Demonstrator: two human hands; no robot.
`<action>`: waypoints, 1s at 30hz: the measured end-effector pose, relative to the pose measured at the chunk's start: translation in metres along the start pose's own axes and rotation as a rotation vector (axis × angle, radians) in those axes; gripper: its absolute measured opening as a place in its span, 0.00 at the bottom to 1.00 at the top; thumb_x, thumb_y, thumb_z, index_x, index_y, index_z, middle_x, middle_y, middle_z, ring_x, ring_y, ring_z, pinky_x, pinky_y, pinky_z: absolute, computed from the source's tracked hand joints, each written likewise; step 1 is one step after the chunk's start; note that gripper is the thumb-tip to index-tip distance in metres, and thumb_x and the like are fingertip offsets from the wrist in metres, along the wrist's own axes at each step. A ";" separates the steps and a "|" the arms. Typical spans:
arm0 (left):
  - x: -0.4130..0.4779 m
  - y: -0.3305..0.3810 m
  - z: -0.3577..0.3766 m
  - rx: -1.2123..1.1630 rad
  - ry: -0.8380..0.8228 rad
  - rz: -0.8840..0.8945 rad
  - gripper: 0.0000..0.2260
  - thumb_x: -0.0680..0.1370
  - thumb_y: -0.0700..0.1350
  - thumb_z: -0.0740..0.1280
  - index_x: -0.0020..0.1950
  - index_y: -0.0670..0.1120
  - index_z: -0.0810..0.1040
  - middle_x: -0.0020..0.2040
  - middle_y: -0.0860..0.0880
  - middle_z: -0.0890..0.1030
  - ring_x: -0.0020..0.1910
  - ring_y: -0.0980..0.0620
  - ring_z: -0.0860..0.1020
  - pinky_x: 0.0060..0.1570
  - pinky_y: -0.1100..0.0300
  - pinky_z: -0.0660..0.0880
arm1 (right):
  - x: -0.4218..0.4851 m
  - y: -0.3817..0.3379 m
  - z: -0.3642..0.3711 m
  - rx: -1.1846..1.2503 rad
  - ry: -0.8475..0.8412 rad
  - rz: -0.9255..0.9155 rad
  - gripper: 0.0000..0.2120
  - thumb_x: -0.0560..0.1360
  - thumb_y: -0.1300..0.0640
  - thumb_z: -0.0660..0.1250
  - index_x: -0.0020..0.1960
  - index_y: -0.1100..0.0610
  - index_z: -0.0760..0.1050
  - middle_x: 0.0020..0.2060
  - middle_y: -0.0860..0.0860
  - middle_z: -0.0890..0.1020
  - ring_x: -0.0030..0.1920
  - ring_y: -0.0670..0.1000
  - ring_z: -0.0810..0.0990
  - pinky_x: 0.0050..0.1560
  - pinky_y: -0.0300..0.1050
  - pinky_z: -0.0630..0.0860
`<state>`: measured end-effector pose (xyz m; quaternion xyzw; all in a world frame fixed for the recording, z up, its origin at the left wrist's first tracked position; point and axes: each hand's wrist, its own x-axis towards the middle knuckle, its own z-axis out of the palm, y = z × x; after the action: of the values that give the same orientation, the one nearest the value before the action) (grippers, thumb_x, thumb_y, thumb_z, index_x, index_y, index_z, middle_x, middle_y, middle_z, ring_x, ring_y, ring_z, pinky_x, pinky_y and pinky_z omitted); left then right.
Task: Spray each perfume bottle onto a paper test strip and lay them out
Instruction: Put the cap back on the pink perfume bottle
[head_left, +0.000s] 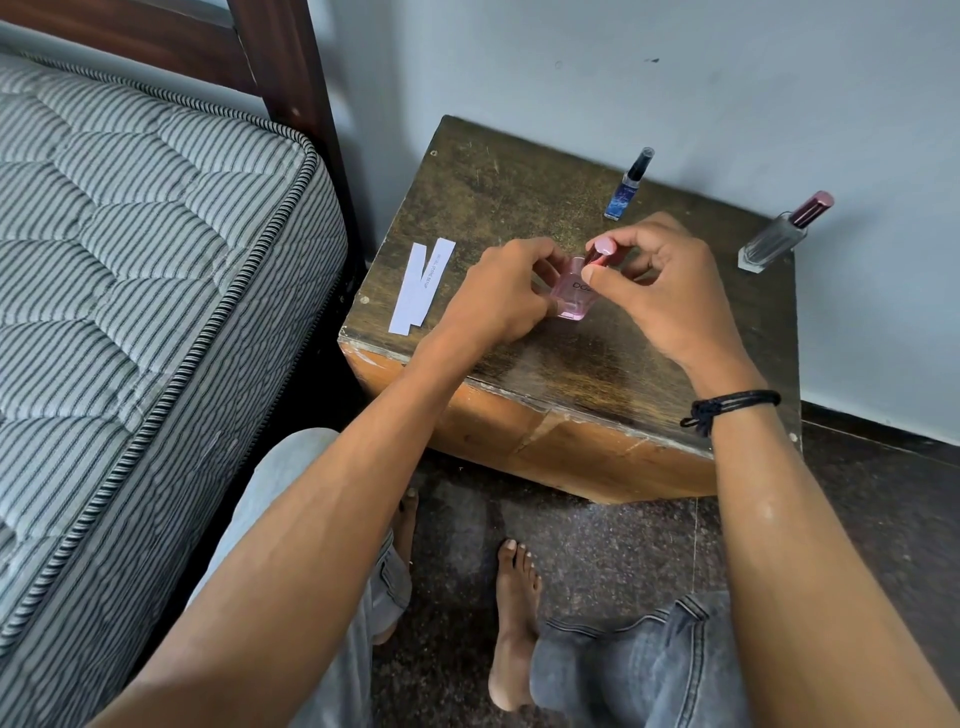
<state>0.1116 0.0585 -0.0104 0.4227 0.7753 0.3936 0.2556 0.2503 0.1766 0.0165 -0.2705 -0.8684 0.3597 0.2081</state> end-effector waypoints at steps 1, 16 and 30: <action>0.000 0.000 0.000 0.001 0.001 0.002 0.13 0.72 0.45 0.77 0.54 0.51 0.80 0.49 0.53 0.83 0.44 0.54 0.83 0.52 0.51 0.80 | 0.000 0.000 0.001 -0.005 -0.001 0.002 0.09 0.75 0.56 0.76 0.54 0.52 0.83 0.47 0.41 0.76 0.37 0.42 0.77 0.44 0.30 0.72; 0.001 -0.001 0.001 0.017 0.024 0.019 0.12 0.73 0.46 0.76 0.55 0.49 0.81 0.49 0.53 0.83 0.46 0.53 0.82 0.52 0.54 0.79 | -0.001 0.005 0.009 -0.018 -0.071 0.097 0.20 0.72 0.57 0.79 0.62 0.52 0.81 0.55 0.48 0.77 0.47 0.53 0.83 0.57 0.54 0.81; 0.003 -0.005 -0.001 -0.016 0.091 -0.018 0.15 0.73 0.43 0.76 0.59 0.50 0.82 0.50 0.53 0.84 0.46 0.54 0.82 0.54 0.55 0.79 | -0.001 0.004 0.015 -0.020 -0.040 0.219 0.15 0.72 0.57 0.79 0.56 0.50 0.80 0.48 0.45 0.86 0.48 0.46 0.85 0.55 0.49 0.81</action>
<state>0.1068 0.0594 -0.0145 0.3951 0.7868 0.4163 0.2270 0.2438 0.1708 0.0041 -0.3586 -0.8412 0.3770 0.1473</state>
